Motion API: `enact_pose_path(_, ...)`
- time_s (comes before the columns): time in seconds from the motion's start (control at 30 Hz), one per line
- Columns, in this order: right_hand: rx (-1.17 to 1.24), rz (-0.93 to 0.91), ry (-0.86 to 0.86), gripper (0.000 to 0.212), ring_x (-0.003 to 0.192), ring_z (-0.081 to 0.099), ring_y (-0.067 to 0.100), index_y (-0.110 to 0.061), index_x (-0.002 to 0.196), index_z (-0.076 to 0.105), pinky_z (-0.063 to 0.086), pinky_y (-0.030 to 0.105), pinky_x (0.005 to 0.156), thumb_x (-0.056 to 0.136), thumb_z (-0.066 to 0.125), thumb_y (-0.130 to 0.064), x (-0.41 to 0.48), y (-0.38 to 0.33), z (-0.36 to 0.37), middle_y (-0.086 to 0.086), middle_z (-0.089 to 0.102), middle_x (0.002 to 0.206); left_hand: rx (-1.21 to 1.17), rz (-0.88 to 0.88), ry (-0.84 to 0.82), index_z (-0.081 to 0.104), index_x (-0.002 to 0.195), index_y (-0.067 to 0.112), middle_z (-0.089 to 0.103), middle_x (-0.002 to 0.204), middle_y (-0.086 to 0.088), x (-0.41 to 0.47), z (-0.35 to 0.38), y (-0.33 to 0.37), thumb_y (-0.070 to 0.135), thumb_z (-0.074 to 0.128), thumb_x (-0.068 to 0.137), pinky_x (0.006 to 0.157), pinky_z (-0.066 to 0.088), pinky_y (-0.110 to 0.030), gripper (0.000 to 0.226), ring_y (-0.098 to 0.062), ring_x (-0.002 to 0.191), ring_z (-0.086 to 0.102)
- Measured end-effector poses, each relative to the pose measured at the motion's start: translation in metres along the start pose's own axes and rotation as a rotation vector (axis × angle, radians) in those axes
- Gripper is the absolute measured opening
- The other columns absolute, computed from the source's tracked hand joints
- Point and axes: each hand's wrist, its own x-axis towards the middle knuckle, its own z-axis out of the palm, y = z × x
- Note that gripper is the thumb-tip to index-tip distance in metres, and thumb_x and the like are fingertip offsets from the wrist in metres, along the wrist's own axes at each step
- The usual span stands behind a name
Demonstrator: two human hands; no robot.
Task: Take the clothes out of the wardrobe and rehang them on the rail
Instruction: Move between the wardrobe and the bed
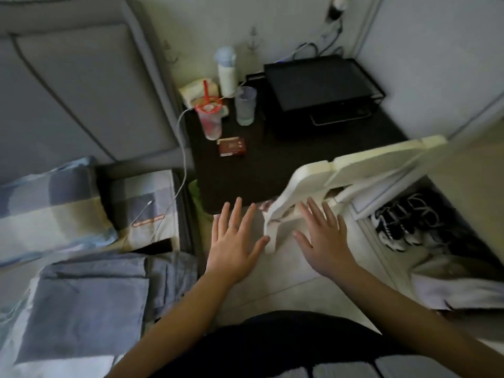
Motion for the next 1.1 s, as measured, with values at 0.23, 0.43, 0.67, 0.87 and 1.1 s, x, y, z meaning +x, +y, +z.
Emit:
enact_pose_path(0.23, -0.016, 0.173, 0.15, 0.066, 0.15, -0.006, 0.023, -0.032, 0.155, 0.006, -0.001, 0.053, 0.118, 0.096, 0.019, -0.058, -0.037, 0.168, -0.07, -0.007, -0.002, 0.164, 0.067, 0.313, -0.016, -0.013, 0.155, 0.042, -0.03, 0.16, 0.012, 0.055, 0.046, 0.173, 0.073, 0.019, 0.093, 0.108, -0.026, -0.038, 0.076, -0.014, 0.142, -0.039)
enact_pose_path(0.43, -0.034, 0.324, 0.303, 0.069, 0.15, -0.007, 0.02, -0.034, 0.155, 0.003, -0.002, 0.051, 0.118, 0.092, 0.015, -0.06, -0.069, 0.286, -0.145, -0.009, -0.003, 0.164, 0.054, 0.555, 0.016, -0.007, 0.157, 0.04, -0.023, 0.164, 0.008, 0.115, 0.074, 0.319, 0.073, 0.021, 0.093, 0.115, -0.018, -0.042, 0.077, -0.02, 0.147, -0.031)
enact_pose_path(0.67, -0.174, 0.464, 0.508, 0.07, 0.15, -0.007, 0.021, -0.036, 0.154, -0.001, -0.002, 0.051, 0.118, 0.091, 0.007, -0.065, -0.111, 0.375, -0.255, -0.01, -0.007, 0.163, -0.081, 0.923, 0.106, 0.019, 0.158, 0.025, 0.009, 0.167, -0.008, 0.175, 0.064, 0.485, 0.069, 0.024, 0.097, 0.122, 0.006, -0.053, 0.076, -0.032, 0.153, -0.002)
enact_pose_path(0.87, -0.328, 0.54, 0.695, 0.067, 0.15, -0.003, 0.024, -0.034, 0.155, 0.003, 0.002, 0.053, 0.118, 0.096, 0.017, -0.062, -0.137, 0.42, -0.343, -0.009, -0.001, 0.164, -0.157, 1.173, 0.208, 0.029, 0.156, 0.022, 0.021, 0.164, -0.009, 0.222, 0.047, 0.621, 0.067, 0.029, 0.098, 0.117, 0.023, -0.06, 0.073, -0.036, 0.151, 0.013)
enact_pose_path(1.1, -0.6, 0.608, 0.919, 0.066, 0.151, 0.001, 0.024, -0.029, 0.156, 0.012, 0.009, 0.057, 0.118, 0.098, 0.028, -0.056, -0.151, 0.456, -0.461, -0.005, 0.006, 0.164, -0.258, 1.328, 0.275, 0.009, 0.158, 0.034, -0.004, 0.168, 0.004, 0.265, -0.005, 0.772, 0.072, 0.021, 0.093, 0.122, 0.0, -0.047, 0.076, -0.023, 0.153, -0.011)
